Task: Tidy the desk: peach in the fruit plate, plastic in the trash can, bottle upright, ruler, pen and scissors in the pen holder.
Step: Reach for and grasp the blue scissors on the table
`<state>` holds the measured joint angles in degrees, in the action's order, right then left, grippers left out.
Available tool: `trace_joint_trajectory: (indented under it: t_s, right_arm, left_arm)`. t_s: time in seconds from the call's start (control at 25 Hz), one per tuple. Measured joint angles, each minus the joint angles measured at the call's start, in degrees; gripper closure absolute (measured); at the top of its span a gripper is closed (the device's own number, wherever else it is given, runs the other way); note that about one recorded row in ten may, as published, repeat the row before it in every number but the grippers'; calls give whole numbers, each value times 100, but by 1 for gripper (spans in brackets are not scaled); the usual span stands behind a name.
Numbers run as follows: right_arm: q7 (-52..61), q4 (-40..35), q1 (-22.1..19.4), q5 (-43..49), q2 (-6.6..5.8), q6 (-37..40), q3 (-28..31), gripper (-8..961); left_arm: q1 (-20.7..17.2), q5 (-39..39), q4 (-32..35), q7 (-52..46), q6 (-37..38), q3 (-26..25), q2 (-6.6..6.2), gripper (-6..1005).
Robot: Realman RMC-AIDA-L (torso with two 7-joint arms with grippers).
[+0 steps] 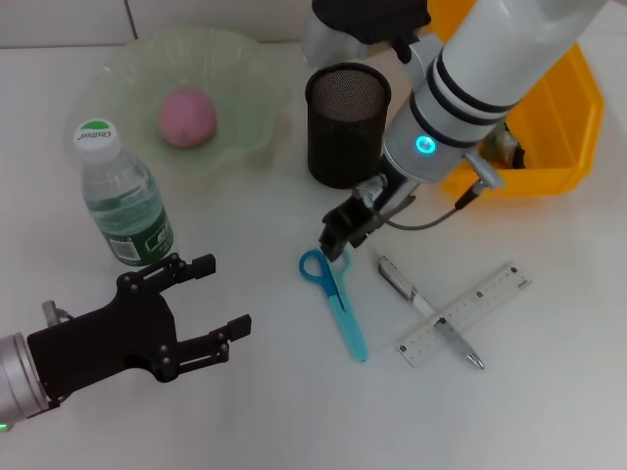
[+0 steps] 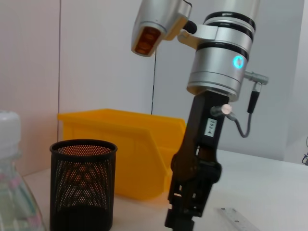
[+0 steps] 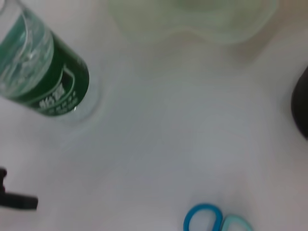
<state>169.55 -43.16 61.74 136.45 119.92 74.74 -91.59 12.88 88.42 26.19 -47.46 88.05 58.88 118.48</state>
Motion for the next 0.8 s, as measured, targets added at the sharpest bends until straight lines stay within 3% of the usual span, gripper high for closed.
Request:
trace_joint_trajectory:
  t_s: [0.2, 0.48, 0.8]
  right_arm:
    - [2, 439, 301, -35, 0, -155, -13, 626]
    - [5, 472, 325, -87, -3, -216, -82, 629]
    - [4, 635, 370, -501, -4, -484, -596, 629]
  left_arm:
    - [16, 0, 0, 0, -4, 0, 0, 167]
    - [32, 0, 0, 0, -8, 0, 0, 167]
    - [44, 0, 0, 0, -8, 0, 0, 167]
